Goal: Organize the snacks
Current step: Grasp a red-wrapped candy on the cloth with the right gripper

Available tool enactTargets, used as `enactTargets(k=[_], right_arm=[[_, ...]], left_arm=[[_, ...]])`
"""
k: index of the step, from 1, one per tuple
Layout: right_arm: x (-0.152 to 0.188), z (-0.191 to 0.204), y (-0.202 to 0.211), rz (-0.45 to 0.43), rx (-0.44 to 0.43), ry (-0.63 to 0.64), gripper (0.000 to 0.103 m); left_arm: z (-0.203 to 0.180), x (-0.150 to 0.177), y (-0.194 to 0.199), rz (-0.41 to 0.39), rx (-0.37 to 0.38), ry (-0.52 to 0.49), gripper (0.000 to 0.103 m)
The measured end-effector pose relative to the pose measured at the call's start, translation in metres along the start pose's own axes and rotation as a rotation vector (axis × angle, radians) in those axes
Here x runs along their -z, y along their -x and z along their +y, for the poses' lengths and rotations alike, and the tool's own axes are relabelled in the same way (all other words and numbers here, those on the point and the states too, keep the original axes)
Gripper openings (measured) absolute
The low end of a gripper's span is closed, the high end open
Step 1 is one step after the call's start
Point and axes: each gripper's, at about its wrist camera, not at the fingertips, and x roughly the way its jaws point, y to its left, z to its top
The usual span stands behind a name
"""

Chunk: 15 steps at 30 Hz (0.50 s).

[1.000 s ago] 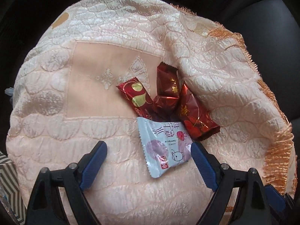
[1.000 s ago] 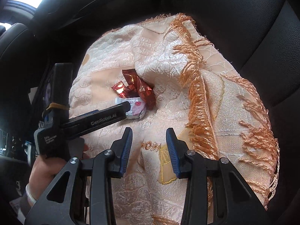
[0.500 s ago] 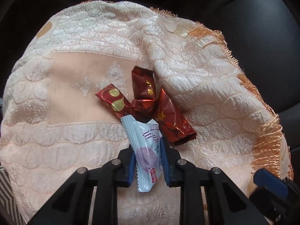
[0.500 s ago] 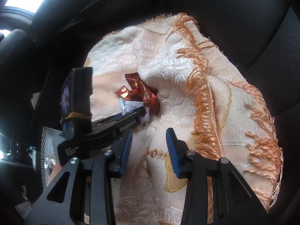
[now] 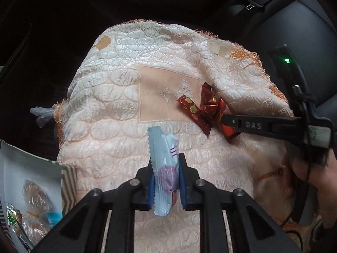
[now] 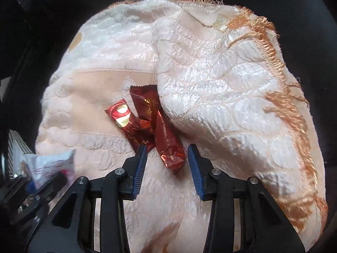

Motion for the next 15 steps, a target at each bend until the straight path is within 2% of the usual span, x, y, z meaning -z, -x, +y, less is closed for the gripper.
enactTargets(k=[2,3,6,15], right_arm=[[-0.003,-0.003,-0.015,0.026,-0.024,-0.017,0.04],[-0.002,-0.002,-0.017,0.018,-0.034,-0.01,0.025],[0.006,0.002,-0.009,-0.016,-0.013,0.035,0.024],[0.063,0.0,0.063,-0.138,-0.182,-0.017,0.022]], left_arm=[[0.003,0.006,0.006,-0.011,-0.016,-0.006,0.02],[0.004,0.008,0.007,-0.014,-0.02,-0.005,0.02],[0.004,0.014,0.01,-0.023,-0.033,-0.007,0.02],[-0.004,0.043,0.029,-0.055,-0.045,-0.018,0.02]])
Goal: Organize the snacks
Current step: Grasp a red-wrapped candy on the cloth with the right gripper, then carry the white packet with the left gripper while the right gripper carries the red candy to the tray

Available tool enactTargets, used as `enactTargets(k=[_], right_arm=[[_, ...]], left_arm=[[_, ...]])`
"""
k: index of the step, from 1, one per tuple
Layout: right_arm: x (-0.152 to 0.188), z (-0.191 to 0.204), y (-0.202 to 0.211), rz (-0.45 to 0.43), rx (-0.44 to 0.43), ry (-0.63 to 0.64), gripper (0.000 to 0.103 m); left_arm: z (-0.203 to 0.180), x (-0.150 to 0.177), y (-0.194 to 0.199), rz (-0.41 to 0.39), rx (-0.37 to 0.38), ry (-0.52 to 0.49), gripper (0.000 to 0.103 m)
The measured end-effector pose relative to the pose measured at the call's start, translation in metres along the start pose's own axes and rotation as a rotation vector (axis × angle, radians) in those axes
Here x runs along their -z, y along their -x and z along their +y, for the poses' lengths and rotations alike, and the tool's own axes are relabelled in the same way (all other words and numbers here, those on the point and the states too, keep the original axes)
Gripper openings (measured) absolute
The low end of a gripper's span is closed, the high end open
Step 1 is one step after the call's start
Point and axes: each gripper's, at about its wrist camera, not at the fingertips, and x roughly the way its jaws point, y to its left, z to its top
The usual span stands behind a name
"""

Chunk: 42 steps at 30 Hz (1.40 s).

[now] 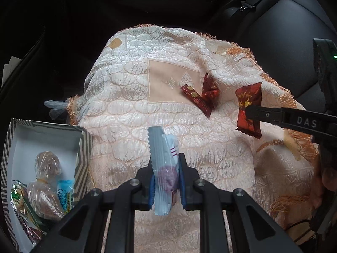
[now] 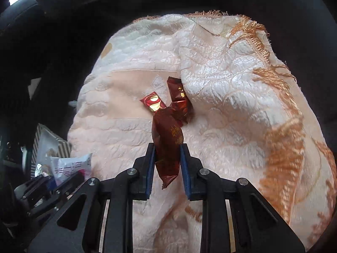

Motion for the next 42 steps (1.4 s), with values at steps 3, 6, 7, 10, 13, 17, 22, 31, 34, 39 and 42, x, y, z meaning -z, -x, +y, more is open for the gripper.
enactTargets(k=[3,6,7,10,13,17,22,31,34,39,42], right_arm=[[0.021,0.006,0.021,-0.027,-0.051,-0.008,0.022],[0.041,0.017,0.038,-0.041,-0.09,0.011,0.022],[0.043,0.025,0.04,-0.042,-0.099,0.017,0.022],[0.056,0.037,0.044,-0.037,-0.129,0.04,0.022],[0.07,0.047,0.047,-0.025,-0.158,0.053,0.022],[0.086,0.064,0.047,-0.009,-0.187,0.075,0.022],[0.097,0.083,0.047,0.001,-0.212,0.098,0.022],[0.11,0.12,0.042,0.03,-0.236,0.161,0.022],[0.111,0.131,0.04,0.033,-0.242,0.18,0.022],[0.109,0.149,0.035,0.042,-0.251,0.206,0.022],[0.106,0.162,0.03,0.048,-0.255,0.223,0.022]], left_arm=[[-0.001,0.01,0.009,-0.017,-0.024,-0.009,0.02],[-0.001,0.019,0.019,-0.034,-0.035,-0.015,0.02],[-0.001,0.022,0.023,-0.042,-0.045,-0.021,0.02],[0.0,0.029,0.036,-0.063,-0.065,-0.035,0.02],[0.005,0.037,0.047,-0.086,-0.092,-0.039,0.02],[0.016,0.047,0.06,-0.103,-0.125,-0.04,0.02],[0.031,0.06,0.069,-0.106,-0.146,-0.024,0.02],[0.054,0.072,0.078,-0.106,-0.17,0.006,0.02],[0.06,0.074,0.08,-0.107,-0.174,0.012,0.02],[0.074,0.078,0.082,-0.104,-0.186,0.03,0.02],[0.086,0.079,0.083,-0.097,-0.19,0.047,0.02]])
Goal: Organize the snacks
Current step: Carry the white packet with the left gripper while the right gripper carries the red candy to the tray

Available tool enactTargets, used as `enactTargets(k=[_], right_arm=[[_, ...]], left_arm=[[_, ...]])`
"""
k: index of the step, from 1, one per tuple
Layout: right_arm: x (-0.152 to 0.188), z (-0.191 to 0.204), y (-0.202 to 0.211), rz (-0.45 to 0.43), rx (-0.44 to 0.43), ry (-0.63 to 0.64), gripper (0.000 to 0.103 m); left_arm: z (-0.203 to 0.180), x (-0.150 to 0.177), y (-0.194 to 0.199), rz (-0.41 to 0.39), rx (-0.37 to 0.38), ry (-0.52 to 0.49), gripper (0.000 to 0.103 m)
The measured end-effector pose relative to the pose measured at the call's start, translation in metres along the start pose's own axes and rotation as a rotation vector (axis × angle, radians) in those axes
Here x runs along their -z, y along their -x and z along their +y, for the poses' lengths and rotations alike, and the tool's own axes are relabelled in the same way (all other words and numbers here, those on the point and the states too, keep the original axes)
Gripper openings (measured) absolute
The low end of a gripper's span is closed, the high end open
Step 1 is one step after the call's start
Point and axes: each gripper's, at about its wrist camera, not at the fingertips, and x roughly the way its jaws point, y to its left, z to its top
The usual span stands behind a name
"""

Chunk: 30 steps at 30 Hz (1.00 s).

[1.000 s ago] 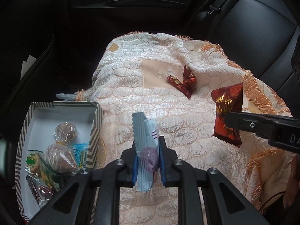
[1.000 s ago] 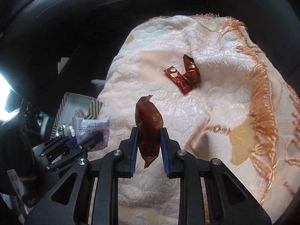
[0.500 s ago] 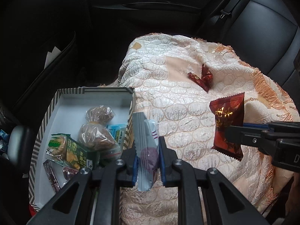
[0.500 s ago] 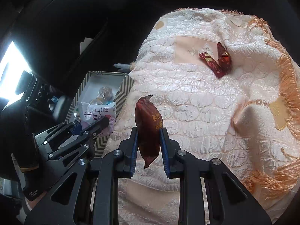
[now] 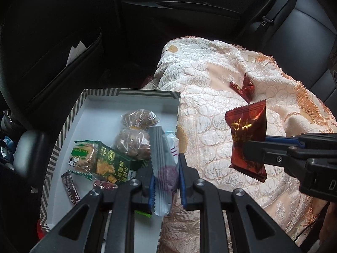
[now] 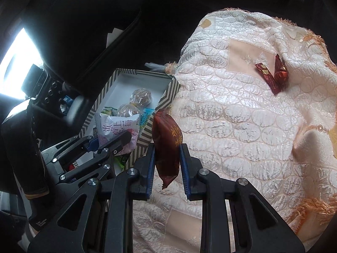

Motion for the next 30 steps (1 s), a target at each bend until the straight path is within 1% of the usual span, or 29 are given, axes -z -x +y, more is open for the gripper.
enactTargets(k=[4,6,11,14,17,24,27,29,30], right_arm=[[-0.009,0.016,-0.013,0.014,-0.006,0.03,0.022],[-0.015,0.024,-0.019,0.018,-0.01,0.044,0.022],[-0.033,0.043,-0.037,0.025,-0.009,0.075,0.022],[-0.045,0.053,-0.051,0.033,0.017,0.103,0.022],[-0.054,0.057,-0.07,0.055,0.042,0.11,0.022],[-0.061,0.082,-0.108,0.09,0.111,0.18,0.022],[-0.064,0.091,-0.116,0.098,0.107,0.197,0.022],[-0.066,0.092,-0.117,0.109,0.081,0.175,0.023],[-0.066,0.091,-0.117,0.112,0.071,0.161,0.024]], left_arm=[[0.02,-0.001,-0.001,0.003,-0.014,0.027,0.02],[0.031,-0.002,-0.001,0.008,-0.006,0.049,0.02],[0.05,0.0,0.001,0.013,-0.014,0.071,0.02],[0.06,0.003,0.001,0.017,-0.012,0.089,0.02],[0.069,0.008,-0.001,0.025,-0.026,0.099,0.02],[0.086,0.019,-0.013,0.061,-0.048,0.127,0.02],[0.089,0.022,-0.017,0.069,-0.068,0.14,0.02],[0.09,0.023,-0.017,0.072,-0.074,0.146,0.022],[0.091,0.023,-0.017,0.07,-0.077,0.149,0.028]])
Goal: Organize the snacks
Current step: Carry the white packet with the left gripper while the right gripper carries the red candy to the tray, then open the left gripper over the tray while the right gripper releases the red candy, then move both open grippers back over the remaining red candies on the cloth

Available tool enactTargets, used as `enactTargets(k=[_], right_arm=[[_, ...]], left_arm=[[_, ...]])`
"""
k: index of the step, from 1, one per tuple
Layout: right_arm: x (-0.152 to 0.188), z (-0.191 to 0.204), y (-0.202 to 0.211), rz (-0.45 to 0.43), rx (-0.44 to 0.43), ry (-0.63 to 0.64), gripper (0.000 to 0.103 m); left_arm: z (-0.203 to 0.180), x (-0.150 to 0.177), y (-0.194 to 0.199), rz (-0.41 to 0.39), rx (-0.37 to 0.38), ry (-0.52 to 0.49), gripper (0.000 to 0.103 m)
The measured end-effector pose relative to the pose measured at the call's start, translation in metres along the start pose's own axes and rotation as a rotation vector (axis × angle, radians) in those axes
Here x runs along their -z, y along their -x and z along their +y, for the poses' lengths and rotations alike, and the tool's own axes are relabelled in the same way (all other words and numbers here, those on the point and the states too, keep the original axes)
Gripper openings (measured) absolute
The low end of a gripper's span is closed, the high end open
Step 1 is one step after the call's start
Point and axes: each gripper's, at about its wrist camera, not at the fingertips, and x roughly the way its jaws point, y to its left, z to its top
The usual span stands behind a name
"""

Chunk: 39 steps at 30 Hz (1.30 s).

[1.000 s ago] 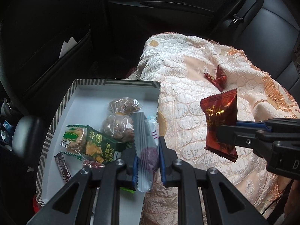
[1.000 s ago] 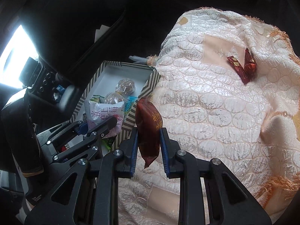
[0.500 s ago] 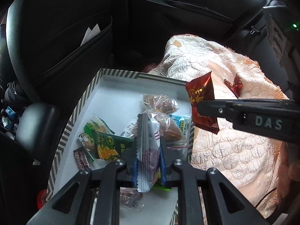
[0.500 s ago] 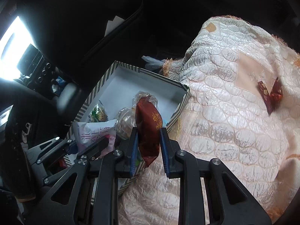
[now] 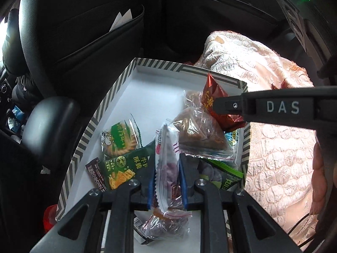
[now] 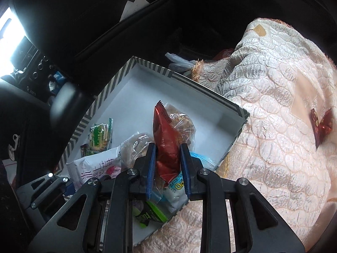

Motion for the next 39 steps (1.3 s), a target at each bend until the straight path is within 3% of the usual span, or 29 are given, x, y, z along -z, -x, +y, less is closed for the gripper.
enactTargets(k=[3,6,7,20,25,39], right_arm=[[0.001,-0.006,0.005,-0.008,-0.058,-0.052,0.025],[0.004,-0.01,0.011,-0.018,-0.106,-0.089,0.04],[0.005,-0.011,0.013,-0.023,-0.112,-0.095,0.041],[0.022,-0.063,0.05,-0.084,-0.119,-0.242,0.041],[0.039,-0.087,0.067,-0.108,-0.1,-0.27,0.041],[0.065,-0.156,0.104,-0.149,0.027,-0.331,0.041]], left_arm=[[-0.001,0.001,0.002,-0.013,-0.005,0.008,0.069],[-0.003,0.0,0.007,-0.026,-0.006,0.005,0.074],[-0.004,-0.001,0.008,-0.028,-0.011,0.002,0.078],[-0.022,-0.02,0.034,-0.088,-0.002,-0.003,0.086],[-0.047,-0.026,0.035,-0.095,0.027,-0.035,0.092],[-0.125,-0.046,0.022,-0.084,0.093,-0.116,0.093]])
